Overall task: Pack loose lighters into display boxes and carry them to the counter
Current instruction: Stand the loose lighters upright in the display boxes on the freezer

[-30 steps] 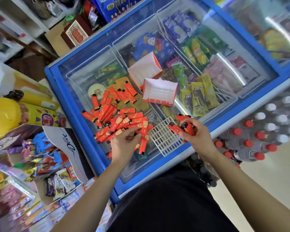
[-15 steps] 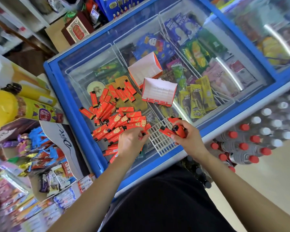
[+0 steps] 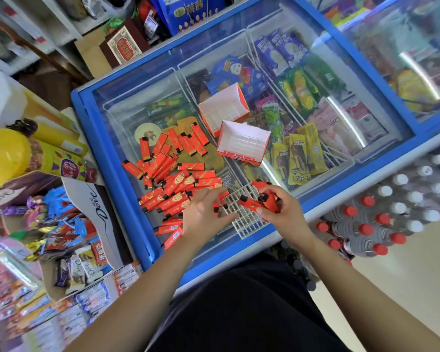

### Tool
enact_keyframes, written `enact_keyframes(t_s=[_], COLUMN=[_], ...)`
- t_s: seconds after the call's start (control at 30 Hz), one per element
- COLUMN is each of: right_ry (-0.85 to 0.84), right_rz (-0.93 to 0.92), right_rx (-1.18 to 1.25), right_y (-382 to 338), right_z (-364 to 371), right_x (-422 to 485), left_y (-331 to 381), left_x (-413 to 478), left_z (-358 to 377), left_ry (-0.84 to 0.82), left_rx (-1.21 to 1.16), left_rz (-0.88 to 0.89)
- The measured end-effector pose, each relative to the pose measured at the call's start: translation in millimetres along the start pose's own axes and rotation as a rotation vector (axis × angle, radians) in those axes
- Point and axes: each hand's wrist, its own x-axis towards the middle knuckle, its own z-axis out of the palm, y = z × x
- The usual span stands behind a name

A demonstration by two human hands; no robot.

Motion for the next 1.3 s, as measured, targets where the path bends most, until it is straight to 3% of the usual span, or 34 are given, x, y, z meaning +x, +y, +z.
enact_keyframes(t_s=[0.17,0.33,0.5,0.87,1.3], right_ry=[-0.029,-0.039,0.008,0.028,-0.002], right_rz=[0.014,-0.041,-0.050,-0.052,-0.035], right_rx=[0.080,0.102,0.086,-0.049,-0.022], right_y=[-4.3,-10.3,-8.9,8.6,5.0], right_z=[4.2,14.8,21.7,1.8,-1.5], right_x=[-3.4,-6.2,-7.0,-10.8,-17.2], left_y=[17.7,27.4,26.6,16.1,24.0], left_x=[-3.0,-3.0,-2.5,-7.1,24.0], left_z=[-6.8,-16.4,-27.5,-25.4,-6.0], left_ry=[0.038,-0.054,-0.082,0.089,-0.073], left_rx=[-0.160,-0.425,-0.477,-0.180,0.146], left_rz=[0.104,-0.069,-0.104,-0.039,-0.134])
